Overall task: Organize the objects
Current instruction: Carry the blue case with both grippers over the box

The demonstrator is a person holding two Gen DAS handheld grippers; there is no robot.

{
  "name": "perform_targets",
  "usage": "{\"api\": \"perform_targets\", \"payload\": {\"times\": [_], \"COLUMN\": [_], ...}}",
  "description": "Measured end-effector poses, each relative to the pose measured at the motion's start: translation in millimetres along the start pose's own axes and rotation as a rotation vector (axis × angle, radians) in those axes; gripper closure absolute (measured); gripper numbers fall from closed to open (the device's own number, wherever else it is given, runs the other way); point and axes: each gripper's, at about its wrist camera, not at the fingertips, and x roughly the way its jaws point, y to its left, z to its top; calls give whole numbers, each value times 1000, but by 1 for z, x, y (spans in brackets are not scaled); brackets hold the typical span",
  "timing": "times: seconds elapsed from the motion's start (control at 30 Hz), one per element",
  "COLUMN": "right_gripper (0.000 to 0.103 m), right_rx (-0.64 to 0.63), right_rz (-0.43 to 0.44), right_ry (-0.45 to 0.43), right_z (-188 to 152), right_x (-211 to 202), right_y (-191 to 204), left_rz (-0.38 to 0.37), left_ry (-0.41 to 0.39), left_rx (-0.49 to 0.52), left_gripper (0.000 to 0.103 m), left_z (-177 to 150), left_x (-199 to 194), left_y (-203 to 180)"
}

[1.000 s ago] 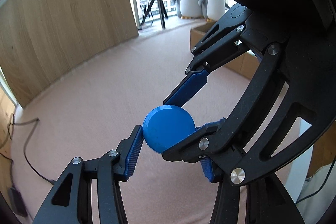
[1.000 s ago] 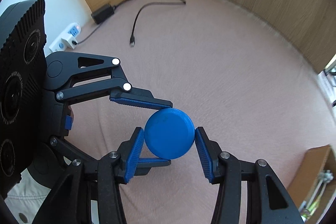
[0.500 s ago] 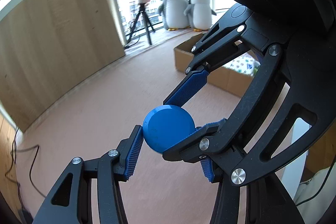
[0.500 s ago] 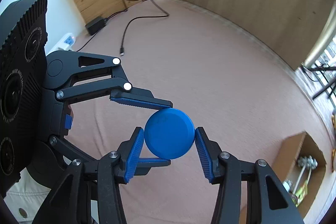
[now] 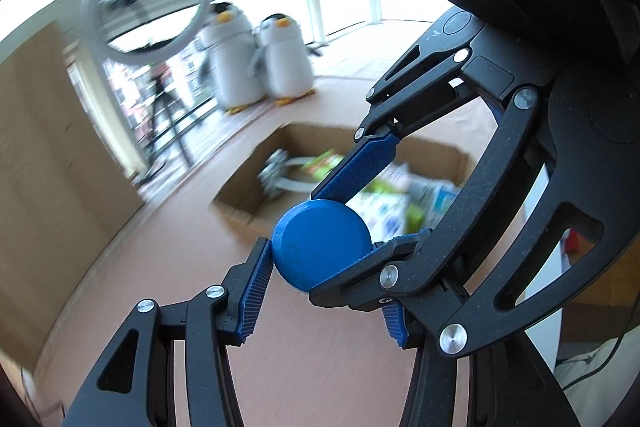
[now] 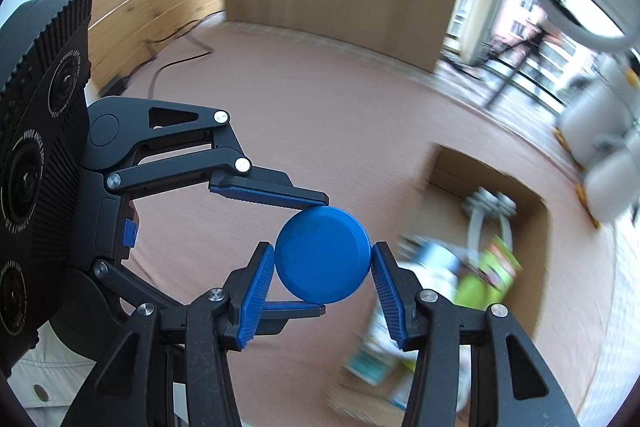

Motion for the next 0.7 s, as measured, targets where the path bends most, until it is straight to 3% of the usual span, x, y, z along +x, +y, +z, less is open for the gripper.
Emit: {"api": "perform_targets", "payload": {"times": [0.3,0.7], "right_gripper": [57,57], "right_rx": [141,208], "right_rz": [-81,-94], "right_ry": [-12,-8], "right_z": [-42,-62], "right_x": [-29,-30], "right_y": [-66,-93], "left_rz": [-109,-150], "left_ry": [-27,-12], "left_rx": [102,133], "left_gripper": [50,49], "left_z": [63,83], "left_x": [54,90], "left_y": [-44,-52]}}
